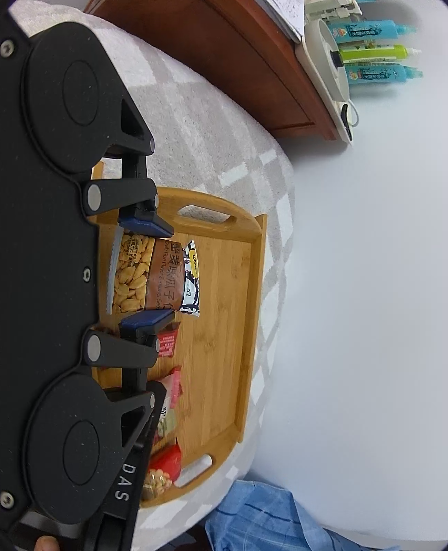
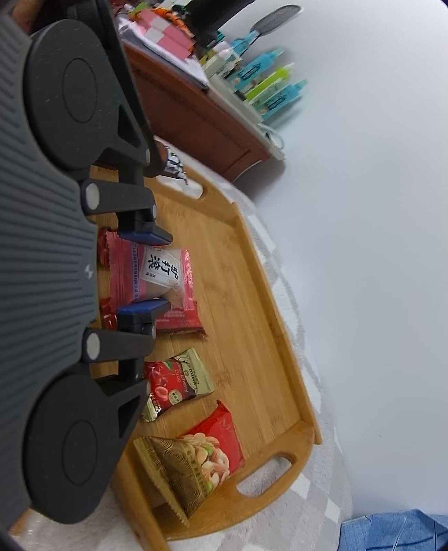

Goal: Organize snacks
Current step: 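Carry both held packets over the bamboo tray, then lower both packets onto the tray and open both tools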

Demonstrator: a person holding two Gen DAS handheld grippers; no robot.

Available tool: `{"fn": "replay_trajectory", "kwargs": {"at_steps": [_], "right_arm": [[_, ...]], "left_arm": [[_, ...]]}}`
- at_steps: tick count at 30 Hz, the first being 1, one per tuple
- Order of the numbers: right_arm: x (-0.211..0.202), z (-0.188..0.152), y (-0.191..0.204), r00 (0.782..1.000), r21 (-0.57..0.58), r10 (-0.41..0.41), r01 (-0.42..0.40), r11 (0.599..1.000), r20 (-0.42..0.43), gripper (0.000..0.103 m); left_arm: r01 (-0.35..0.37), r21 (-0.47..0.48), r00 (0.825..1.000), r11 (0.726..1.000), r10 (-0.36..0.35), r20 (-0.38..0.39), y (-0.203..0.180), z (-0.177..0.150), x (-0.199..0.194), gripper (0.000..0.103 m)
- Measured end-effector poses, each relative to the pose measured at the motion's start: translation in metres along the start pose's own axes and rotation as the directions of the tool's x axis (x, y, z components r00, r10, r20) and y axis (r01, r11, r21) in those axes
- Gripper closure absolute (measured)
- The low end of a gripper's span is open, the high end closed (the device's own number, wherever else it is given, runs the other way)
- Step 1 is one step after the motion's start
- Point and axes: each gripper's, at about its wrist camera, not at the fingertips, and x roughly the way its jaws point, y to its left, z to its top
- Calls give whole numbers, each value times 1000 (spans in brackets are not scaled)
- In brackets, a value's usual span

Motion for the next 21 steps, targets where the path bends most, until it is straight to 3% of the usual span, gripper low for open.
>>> {"fn": "replay_trajectory", "kwargs": {"at_steps": [9,13,21], "right_arm": [[16,-2,12,1000,-104,-25,25,994,4,65],[17,-4,16,1000,-107,2,-3,994,-6,66],[21,-6,13,999,-117,-33,33,993,-1,69]], "left_arm": [[-17,16,999,1000,18,-28,-3,-9,29,60],[-15,16,999,1000,15,-30,-4,-11,34,60],[-20,35,999,999,21,-33,-6,-15,41,60]]}}
